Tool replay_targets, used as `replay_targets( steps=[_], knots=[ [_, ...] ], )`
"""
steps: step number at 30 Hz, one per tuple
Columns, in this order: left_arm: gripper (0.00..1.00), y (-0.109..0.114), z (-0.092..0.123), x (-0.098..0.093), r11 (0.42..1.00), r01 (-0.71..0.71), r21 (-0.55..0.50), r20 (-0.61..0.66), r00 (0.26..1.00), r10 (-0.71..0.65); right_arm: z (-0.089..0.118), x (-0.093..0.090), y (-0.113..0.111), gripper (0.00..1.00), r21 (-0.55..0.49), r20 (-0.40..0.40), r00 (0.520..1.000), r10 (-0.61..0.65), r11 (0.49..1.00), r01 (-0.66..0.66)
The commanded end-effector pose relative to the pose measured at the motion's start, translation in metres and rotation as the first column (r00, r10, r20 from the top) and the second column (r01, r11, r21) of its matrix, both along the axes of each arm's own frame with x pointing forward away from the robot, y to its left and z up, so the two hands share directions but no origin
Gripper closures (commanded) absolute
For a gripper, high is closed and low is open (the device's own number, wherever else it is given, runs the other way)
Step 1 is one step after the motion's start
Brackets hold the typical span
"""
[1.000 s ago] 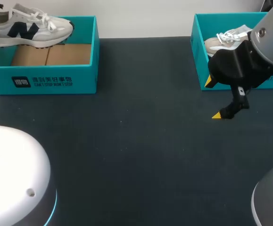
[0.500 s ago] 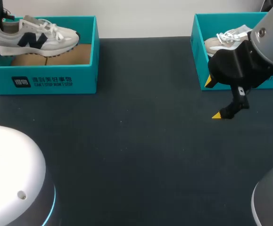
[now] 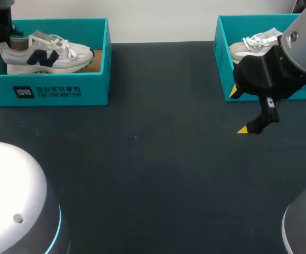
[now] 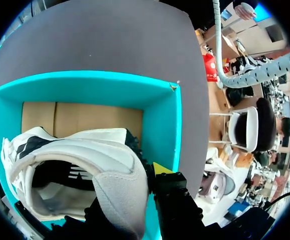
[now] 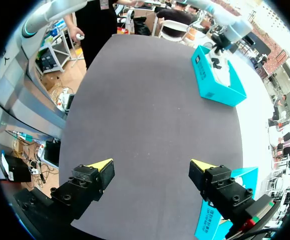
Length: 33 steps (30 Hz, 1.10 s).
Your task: Take the shoe out of the shoebox, open the shoe tongue, remove and reinsert the insole, then place the shoe into the shoebox
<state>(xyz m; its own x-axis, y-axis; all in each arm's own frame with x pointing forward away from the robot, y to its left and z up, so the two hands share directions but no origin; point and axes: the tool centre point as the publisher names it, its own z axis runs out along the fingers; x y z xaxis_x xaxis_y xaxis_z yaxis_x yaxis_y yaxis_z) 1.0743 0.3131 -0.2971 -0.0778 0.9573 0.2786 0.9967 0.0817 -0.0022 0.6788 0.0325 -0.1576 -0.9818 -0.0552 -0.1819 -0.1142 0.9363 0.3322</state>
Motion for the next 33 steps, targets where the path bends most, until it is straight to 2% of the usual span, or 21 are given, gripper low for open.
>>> replay_targets(
  steps=[1, 20, 33],
  knots=[
    [1.0, -0.001, -0.006, -0.008, 1.0, 0.002, -0.006, 0.006, 1.0, -0.002, 0.0, 0.003, 0.003, 0.0, -0.004, -0.005, 1.0, 0.0, 1.0, 0.0],
    [1.0, -0.003, -0.031, -0.033, 1.0, 0.015, 0.004, -0.002, 1.0, -0.015, 0.0, 0.003, 0.003, 0.0, -0.004, -0.005, 1.0, 0.0, 1.0, 0.0],
    [1.0, 0.002, -0.059, -0.037, 1.0, 0.013, 0.024, -0.028, 1.0, -0.012, 0.0, 0.003, 0.003, 0.0, -0.004, -0.005, 1.0, 0.0, 1.0, 0.0]
  ],
)
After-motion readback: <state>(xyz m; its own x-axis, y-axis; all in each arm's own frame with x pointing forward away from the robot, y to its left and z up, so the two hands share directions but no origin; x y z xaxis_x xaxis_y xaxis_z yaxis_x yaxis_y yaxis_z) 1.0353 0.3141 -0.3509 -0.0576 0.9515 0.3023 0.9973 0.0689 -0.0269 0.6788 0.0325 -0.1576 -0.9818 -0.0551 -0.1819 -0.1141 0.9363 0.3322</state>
